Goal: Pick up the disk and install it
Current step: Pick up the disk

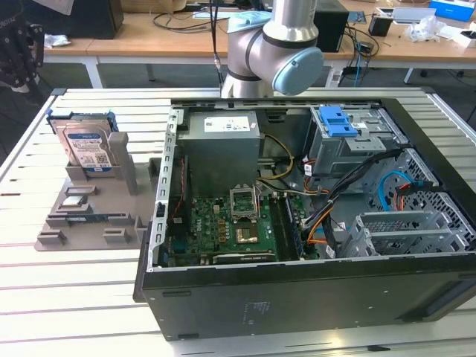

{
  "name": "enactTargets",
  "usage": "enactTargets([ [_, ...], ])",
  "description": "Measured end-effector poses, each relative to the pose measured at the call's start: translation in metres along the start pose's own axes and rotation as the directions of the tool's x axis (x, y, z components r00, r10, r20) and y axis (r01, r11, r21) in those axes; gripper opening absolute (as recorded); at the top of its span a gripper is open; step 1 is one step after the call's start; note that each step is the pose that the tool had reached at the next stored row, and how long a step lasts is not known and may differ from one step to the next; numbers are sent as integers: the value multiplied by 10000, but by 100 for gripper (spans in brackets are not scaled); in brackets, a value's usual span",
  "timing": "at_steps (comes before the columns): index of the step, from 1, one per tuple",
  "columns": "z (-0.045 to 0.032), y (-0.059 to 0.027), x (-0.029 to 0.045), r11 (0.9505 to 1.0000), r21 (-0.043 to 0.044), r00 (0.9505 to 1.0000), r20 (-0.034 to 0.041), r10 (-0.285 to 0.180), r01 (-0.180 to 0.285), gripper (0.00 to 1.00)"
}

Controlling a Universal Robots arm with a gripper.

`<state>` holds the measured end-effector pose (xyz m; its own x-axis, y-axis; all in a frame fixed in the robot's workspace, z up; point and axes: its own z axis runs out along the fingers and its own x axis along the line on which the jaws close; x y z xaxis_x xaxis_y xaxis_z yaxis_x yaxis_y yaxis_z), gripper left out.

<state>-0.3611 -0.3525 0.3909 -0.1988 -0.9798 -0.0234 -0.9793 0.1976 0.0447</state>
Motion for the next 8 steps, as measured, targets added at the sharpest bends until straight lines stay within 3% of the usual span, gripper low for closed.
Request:
enactTargets([
  [2,0,0,0,9997,-6,9997,-11,-259,259,11],
  [8,0,0,0,9922,-32,9922,-54,-1248,1248,11],
])
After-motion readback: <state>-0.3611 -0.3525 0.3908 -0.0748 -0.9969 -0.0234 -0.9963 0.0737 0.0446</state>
